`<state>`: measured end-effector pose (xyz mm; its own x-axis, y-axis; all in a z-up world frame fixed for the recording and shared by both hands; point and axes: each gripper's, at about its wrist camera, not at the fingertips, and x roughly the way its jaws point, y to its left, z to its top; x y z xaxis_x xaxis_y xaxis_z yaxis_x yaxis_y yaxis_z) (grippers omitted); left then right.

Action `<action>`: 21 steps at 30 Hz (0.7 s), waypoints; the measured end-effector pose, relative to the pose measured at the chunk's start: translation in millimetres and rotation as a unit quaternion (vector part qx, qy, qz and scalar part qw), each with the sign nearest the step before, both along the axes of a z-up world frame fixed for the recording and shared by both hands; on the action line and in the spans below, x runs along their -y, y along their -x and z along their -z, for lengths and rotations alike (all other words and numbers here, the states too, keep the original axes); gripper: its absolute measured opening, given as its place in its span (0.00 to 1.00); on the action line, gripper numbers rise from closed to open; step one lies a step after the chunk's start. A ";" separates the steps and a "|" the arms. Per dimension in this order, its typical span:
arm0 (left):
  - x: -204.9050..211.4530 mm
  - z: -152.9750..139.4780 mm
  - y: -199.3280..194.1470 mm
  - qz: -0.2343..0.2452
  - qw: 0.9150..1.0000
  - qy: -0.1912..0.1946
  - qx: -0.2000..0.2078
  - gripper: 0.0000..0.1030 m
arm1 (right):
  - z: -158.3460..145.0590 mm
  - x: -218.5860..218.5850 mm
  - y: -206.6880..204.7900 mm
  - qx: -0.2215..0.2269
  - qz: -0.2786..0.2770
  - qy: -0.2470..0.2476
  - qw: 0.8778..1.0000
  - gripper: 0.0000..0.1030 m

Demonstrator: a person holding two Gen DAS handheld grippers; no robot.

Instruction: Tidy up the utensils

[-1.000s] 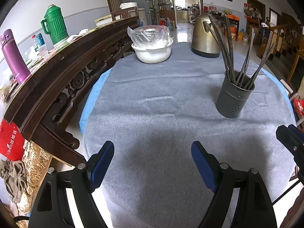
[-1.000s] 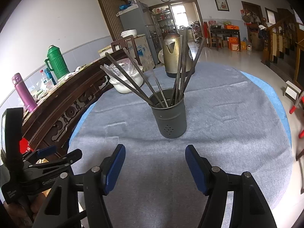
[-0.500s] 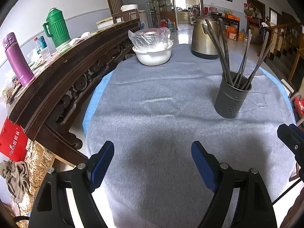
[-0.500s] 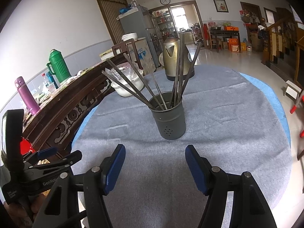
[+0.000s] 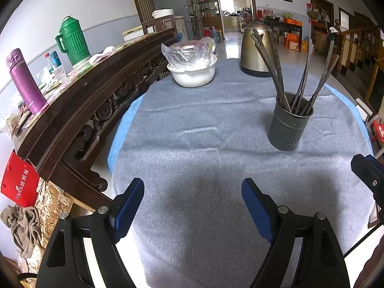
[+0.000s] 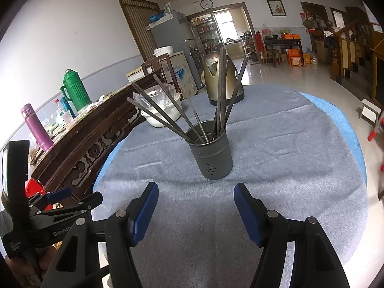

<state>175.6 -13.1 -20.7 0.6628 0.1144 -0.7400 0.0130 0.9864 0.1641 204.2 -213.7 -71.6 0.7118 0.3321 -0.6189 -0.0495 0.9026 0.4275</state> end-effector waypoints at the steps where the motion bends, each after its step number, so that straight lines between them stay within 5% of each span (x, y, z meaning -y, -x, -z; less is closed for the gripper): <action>1: 0.6 -1.3 1.5 0.000 1.000 -0.001 0.002 0.81 | -0.7 0.9 0.8 0.001 0.000 -0.001 1.000 0.68; 21: 4.0 -19.4 18.0 0.006 1.000 -0.002 0.024 0.81 | -18.5 8.5 18.3 0.029 0.007 -0.001 1.000 0.68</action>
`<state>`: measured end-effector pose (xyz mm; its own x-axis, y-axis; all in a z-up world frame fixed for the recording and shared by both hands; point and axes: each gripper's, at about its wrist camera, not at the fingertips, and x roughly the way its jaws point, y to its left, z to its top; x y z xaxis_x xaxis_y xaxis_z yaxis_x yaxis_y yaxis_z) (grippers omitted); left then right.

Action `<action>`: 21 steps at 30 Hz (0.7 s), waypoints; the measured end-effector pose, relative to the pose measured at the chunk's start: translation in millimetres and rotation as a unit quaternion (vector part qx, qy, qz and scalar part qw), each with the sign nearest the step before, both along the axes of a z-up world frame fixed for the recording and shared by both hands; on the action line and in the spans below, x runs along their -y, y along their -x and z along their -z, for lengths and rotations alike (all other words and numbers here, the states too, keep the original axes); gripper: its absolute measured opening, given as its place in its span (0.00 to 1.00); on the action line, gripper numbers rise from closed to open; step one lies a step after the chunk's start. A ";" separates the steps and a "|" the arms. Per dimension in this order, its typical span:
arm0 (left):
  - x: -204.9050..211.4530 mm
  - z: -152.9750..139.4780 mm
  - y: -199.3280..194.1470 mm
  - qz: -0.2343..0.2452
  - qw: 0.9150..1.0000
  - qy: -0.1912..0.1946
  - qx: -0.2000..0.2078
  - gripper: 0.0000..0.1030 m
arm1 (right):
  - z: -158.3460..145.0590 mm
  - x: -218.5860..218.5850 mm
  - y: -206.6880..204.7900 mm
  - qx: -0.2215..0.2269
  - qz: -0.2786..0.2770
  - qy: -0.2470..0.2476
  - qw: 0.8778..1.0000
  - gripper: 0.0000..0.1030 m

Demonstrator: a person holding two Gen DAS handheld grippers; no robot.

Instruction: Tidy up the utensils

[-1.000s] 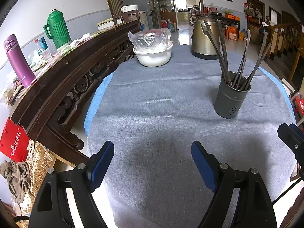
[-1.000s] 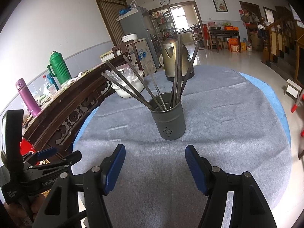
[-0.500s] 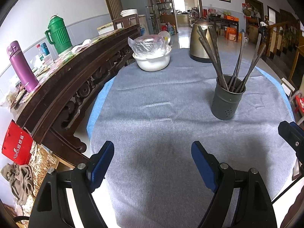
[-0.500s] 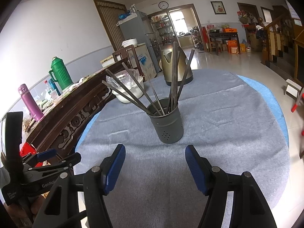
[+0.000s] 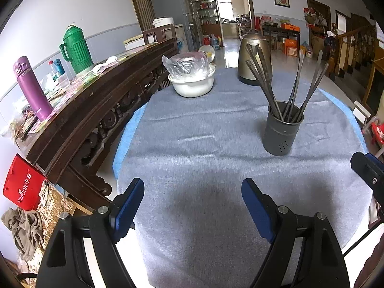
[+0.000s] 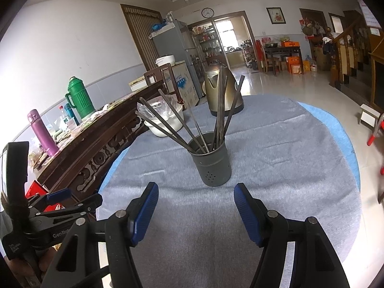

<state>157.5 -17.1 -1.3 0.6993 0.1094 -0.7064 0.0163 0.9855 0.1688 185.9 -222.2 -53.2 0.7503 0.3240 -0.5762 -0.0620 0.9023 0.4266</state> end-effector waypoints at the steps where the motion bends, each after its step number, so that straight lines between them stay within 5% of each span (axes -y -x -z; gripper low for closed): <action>1: -0.5 -0.7 0.6 0.000 1.000 0.000 0.001 0.81 | -0.7 -0.2 0.6 0.001 0.000 0.000 1.000 0.68; 21: -9.3 -21.5 8.9 -0.004 1.000 0.015 0.022 0.81 | -21.7 -5.2 9.6 0.020 0.003 0.018 1.000 0.68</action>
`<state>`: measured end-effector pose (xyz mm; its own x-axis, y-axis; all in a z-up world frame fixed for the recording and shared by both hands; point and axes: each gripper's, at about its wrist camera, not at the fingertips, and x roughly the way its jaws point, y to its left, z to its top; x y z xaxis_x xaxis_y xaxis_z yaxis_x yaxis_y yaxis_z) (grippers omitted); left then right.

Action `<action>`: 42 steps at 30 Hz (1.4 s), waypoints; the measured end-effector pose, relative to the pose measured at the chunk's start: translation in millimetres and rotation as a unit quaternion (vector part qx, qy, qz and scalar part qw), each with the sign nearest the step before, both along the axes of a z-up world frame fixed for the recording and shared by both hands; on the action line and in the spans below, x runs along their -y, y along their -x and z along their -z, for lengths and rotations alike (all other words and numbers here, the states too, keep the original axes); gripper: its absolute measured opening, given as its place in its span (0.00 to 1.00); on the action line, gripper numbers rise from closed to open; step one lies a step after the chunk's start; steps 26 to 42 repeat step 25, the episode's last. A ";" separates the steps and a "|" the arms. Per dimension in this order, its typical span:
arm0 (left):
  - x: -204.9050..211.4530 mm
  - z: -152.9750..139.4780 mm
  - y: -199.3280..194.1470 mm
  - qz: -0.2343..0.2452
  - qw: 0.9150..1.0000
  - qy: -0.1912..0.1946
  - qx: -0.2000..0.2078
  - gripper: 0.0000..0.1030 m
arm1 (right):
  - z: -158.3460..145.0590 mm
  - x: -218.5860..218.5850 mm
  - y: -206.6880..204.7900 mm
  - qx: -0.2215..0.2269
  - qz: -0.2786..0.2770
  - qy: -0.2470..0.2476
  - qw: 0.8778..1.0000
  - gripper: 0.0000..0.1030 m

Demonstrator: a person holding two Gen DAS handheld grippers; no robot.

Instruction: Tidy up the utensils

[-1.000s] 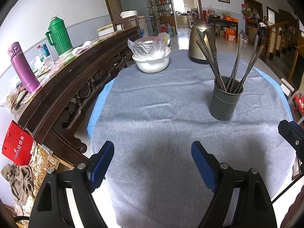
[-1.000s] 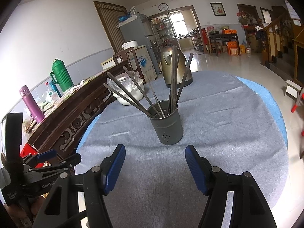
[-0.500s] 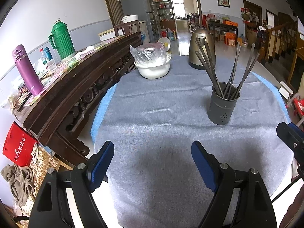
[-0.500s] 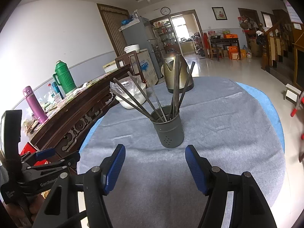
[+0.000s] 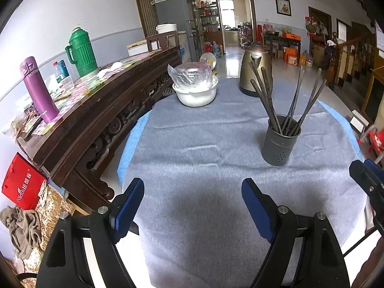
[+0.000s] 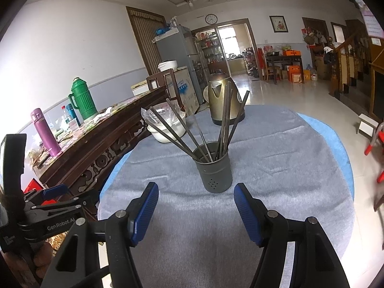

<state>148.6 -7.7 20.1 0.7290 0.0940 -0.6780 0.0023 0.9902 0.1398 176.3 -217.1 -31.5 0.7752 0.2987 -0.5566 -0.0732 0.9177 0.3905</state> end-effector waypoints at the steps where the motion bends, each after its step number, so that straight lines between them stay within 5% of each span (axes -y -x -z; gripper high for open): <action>1: -0.7 -1.4 0.3 0.000 1.000 0.000 0.002 0.81 | -0.9 -0.3 0.5 0.001 0.001 0.001 1.000 0.68; 42: -20.1 14.1 -35.8 0.019 0.999 0.030 -0.013 0.86 | 8.0 -7.2 -36.2 -0.015 0.032 0.052 0.998 0.68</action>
